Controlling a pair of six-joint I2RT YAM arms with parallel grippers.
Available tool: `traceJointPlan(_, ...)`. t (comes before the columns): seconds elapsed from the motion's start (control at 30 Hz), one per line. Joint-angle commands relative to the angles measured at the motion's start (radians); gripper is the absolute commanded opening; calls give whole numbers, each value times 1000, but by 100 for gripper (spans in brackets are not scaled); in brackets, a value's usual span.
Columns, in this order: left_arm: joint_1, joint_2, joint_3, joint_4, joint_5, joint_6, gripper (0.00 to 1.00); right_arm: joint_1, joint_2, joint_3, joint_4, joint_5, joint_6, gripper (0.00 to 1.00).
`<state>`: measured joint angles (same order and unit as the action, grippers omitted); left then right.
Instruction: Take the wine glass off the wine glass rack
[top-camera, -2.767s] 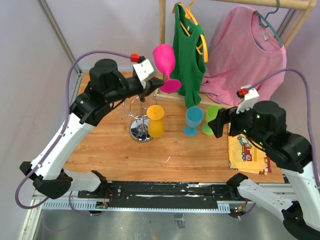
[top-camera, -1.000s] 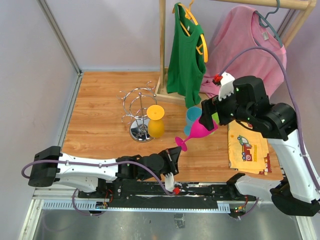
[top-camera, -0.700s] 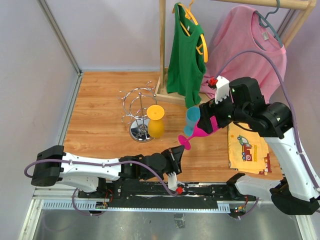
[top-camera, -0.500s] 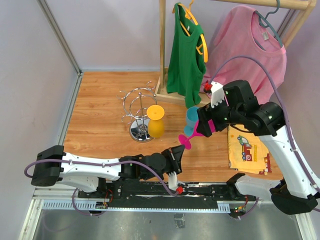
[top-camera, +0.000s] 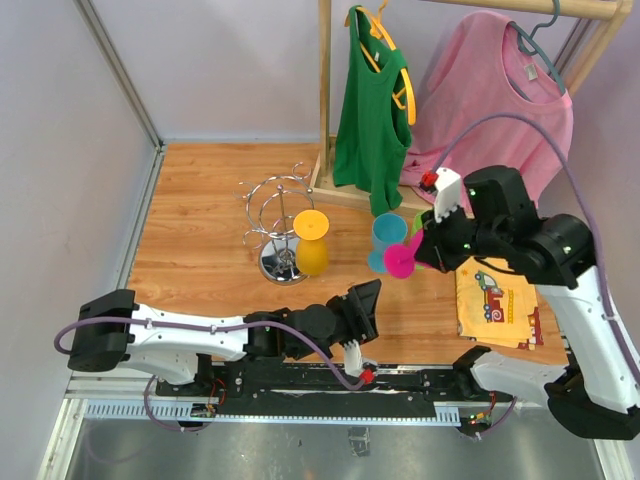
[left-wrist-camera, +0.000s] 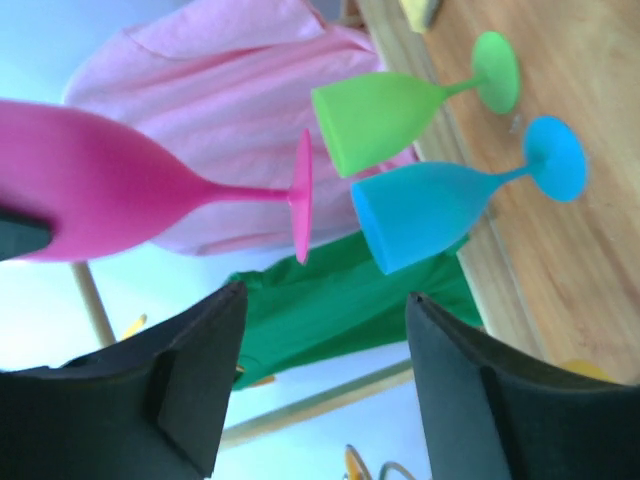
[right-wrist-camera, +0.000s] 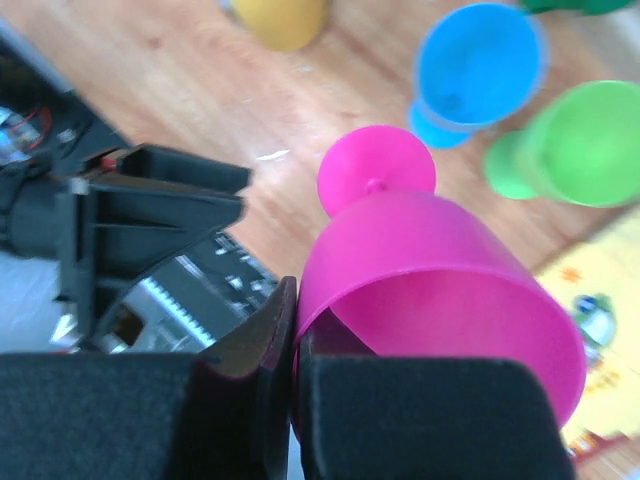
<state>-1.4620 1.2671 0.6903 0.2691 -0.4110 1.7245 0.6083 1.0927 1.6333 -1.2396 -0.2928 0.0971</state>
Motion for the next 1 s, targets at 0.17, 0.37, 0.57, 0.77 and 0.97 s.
traceJointPlan(0.17,-3,9,109,178,13,16,99,-14,-22,210,-116,595,-36,1)
traceJointPlan(0.37,-3,60,357,229,-12,-63,99,-54,-68,29,-38,686,-13,1)
traceJointPlan(0.57,56,184,855,65,-143,-401,98,-101,-111,-127,33,590,27,1)
traceJointPlan(0.77,385,332,1422,-379,-179,-981,98,-102,-146,-239,86,532,65,1)
traceJointPlan(0.97,744,286,1420,-607,-59,-1405,98,-102,-139,-356,152,453,88,1)
